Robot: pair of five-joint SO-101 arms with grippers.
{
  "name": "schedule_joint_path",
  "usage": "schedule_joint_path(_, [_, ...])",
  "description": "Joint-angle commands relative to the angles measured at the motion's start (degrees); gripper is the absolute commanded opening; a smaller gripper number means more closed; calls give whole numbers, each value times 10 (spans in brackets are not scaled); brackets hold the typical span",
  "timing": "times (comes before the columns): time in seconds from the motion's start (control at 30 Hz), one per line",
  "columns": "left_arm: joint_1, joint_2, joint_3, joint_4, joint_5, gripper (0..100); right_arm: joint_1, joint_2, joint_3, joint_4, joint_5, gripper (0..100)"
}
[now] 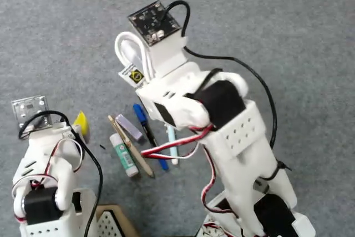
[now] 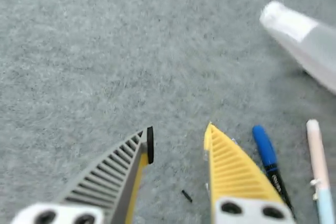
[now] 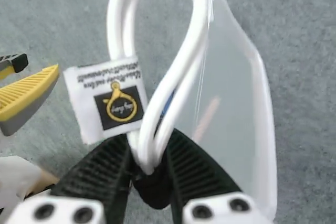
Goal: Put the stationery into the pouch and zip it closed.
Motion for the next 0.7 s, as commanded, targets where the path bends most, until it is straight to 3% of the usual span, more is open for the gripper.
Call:
schedule_joint_path(0.0, [8, 3, -46, 0, 43, 180, 4, -22, -61, 22, -3, 11])
schedule_joint_path(0.37, [8, 4, -132, 0, 58, 180, -35, -36, -170, 79, -2, 11])
schedule_joint_path(0.67, [8, 4, -153, 1, 58, 180, -55, -98, -21, 76, 2, 11])
